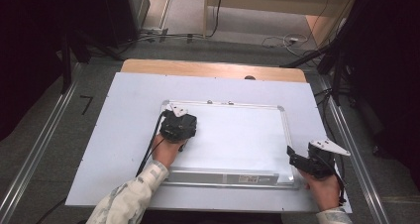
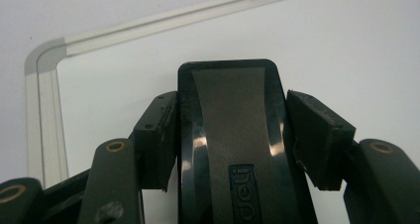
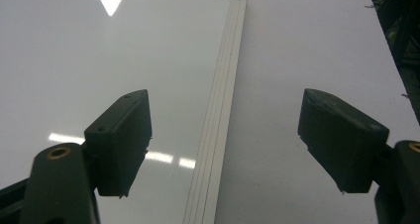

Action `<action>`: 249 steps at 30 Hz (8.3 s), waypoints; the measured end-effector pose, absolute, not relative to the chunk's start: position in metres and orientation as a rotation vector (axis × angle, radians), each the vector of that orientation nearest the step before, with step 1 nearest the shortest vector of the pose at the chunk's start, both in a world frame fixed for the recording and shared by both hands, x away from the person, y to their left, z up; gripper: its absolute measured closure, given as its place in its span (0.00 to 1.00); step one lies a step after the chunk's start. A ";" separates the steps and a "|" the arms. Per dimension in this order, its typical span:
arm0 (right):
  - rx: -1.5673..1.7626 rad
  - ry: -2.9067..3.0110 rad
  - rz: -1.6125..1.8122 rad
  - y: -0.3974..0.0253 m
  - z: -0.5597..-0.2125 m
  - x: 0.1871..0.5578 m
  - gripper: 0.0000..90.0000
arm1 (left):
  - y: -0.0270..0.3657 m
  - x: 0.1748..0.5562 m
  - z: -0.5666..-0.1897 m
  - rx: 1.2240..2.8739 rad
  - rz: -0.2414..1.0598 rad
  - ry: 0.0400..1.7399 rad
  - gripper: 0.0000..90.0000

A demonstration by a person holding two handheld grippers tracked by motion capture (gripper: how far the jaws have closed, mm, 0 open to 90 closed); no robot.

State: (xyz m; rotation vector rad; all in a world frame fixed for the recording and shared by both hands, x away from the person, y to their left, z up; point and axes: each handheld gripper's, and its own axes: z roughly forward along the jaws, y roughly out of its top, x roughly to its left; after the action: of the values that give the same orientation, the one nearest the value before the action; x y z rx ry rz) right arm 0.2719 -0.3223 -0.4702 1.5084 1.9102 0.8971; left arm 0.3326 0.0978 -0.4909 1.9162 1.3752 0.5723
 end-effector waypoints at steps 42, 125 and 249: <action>1.517 1.905 0.909 -0.324 -0.469 0.271 0.22 | 0.135 0.287 -0.459 1.741 0.593 1.350 0.44; 1.515 1.907 0.905 -0.323 -0.470 0.271 0.22 | 0.153 0.292 -0.454 1.637 0.607 1.426 0.44; 1.503 1.913 0.900 -0.322 -0.469 0.269 0.22 | 0.135 0.235 -0.471 1.592 0.630 1.550 0.23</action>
State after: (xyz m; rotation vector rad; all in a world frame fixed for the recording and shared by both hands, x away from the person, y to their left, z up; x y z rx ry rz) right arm 0.2688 -0.3223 -0.4694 1.5026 1.9133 0.9002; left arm 0.2349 0.1350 -0.4711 1.5919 1.5501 0.6296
